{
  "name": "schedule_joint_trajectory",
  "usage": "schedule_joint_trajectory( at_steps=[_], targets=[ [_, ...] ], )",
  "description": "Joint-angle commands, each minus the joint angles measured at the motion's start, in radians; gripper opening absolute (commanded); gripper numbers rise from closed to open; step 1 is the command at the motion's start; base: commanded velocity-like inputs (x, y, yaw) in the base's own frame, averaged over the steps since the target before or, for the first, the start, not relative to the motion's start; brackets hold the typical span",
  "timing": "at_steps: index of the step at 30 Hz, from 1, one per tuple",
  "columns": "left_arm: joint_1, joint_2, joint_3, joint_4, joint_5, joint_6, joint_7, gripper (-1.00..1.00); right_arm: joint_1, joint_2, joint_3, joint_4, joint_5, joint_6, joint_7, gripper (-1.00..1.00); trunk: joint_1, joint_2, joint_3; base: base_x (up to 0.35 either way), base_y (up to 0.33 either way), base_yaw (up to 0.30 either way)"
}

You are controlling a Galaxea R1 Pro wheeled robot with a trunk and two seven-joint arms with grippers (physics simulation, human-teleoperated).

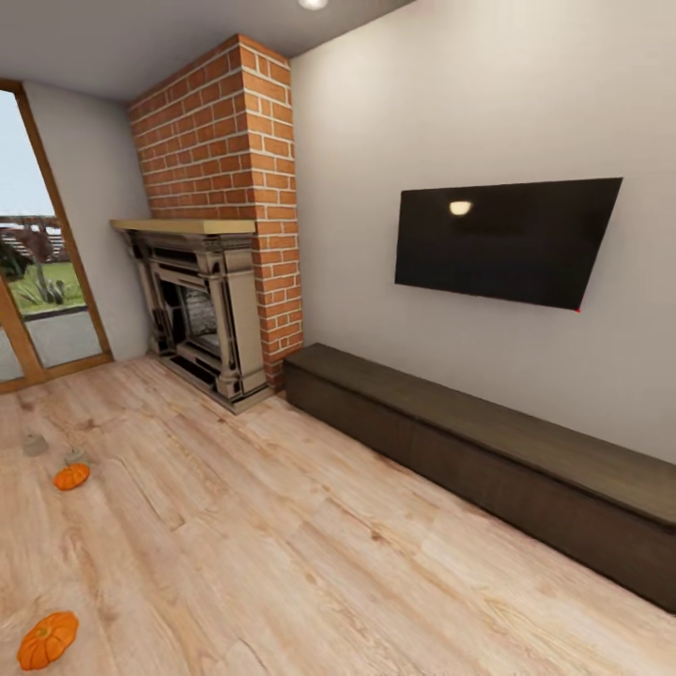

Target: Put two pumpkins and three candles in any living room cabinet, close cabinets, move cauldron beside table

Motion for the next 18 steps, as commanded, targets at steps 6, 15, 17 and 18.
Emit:
schedule_joint_trajectory(
  at_steps=[6,15,17,18],
  targets=[
    [0.001,0.0,0.0,-0.002,0.0,-0.001,0.0,1.0,-0.001,0.0,-0.004,0.001,-0.009,-0.004,0.004,1.0,0.0,0.0,-0.001,0.0,0.0,-0.3],
    [0.001,0.0,0.0,-0.002,0.0,-0.001,0.0,1.0,-0.001,0.001,-0.002,-0.004,-0.009,-0.007,0.006,1.0,0.0,0.0,-0.001,0.0,0.0,-0.3],
    [0.001,0.0,0.0,-0.002,0.0,-0.001,0.0,1.0,-0.001,0.001,-0.002,-0.013,-0.009,-0.007,0.006,1.0,0.0,0.0,-0.001,0.0,0.0,-0.3],
    [0.001,0.0,0.0,-0.002,0.0,-0.001,0.0,1.0,-0.001,0.001,-0.001,-0.016,-0.009,-0.007,0.006,1.0,0.0,0.0,-0.001,0.0,0.0,-0.3]
  ],
)
